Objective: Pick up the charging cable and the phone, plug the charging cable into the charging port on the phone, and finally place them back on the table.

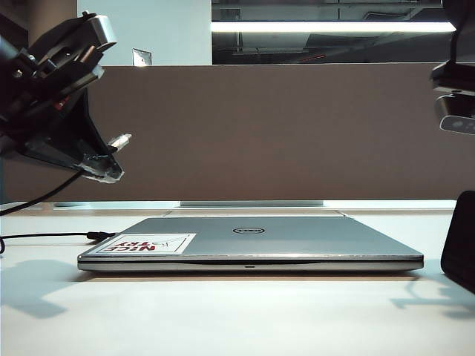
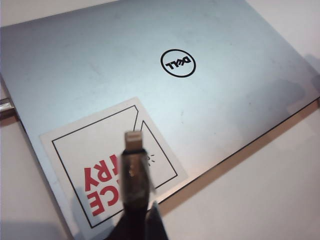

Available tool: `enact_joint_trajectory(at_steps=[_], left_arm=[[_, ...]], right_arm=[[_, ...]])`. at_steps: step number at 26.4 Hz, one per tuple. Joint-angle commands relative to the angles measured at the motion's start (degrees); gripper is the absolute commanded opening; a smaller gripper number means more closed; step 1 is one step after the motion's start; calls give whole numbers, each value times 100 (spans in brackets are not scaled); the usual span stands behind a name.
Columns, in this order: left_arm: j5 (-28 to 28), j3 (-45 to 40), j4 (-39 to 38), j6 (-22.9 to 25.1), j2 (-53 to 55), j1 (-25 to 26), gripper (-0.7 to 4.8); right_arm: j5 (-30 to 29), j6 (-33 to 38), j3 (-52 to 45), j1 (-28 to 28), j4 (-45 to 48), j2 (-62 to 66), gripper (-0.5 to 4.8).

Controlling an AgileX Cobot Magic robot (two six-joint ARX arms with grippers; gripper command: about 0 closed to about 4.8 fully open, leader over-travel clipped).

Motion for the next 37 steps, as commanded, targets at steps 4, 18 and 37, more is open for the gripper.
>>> enact_joint_trajectory(at_steps=[4, 18, 37], left_arm=[[2, 13, 46, -11, -11, -2, -6], [2, 13, 46, -13, -11, -2, -6], [2, -326, -116, -748, -11, -1119, -6]], right_arm=[[-26, -20, 11, 2, 275, 127, 88], [-28, -22, 11, 2, 420, 726, 114], [-2162, -15, 728, -11, 1816, 376, -7]])
